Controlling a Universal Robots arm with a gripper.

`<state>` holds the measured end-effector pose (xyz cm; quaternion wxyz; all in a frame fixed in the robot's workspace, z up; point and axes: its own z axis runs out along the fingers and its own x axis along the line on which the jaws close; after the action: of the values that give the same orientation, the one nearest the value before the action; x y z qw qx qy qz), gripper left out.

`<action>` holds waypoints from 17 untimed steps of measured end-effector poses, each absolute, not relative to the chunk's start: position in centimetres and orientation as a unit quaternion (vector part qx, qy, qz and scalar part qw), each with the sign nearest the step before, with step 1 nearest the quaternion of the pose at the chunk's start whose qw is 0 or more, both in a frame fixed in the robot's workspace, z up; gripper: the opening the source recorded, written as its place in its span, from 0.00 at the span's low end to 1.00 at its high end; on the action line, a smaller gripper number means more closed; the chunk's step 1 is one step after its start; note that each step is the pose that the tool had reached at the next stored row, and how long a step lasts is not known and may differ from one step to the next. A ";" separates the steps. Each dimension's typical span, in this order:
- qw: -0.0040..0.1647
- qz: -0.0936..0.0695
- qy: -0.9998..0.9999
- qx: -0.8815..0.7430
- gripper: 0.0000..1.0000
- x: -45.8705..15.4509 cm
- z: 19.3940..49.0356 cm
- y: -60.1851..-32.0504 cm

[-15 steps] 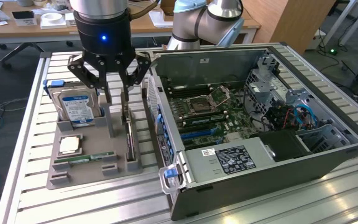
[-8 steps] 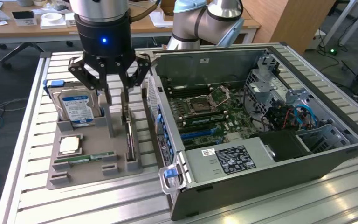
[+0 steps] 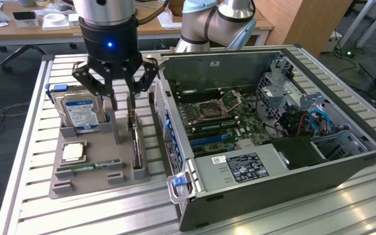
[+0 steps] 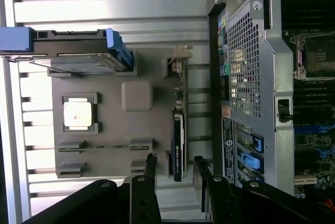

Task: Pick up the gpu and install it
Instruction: 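Pick up the gpu and move the gpu toward the slot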

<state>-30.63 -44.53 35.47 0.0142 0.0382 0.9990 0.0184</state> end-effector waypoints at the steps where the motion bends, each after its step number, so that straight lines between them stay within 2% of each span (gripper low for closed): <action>1: 0.014 0.018 0.999 0.038 0.42 -30.6 35.4 -44.5; 17: 0.014 0.019 0.999 0.038 0.42 -30.6 35.1 -44.5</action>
<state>-30.64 -44.53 35.05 0.0142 0.0382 0.9990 0.0185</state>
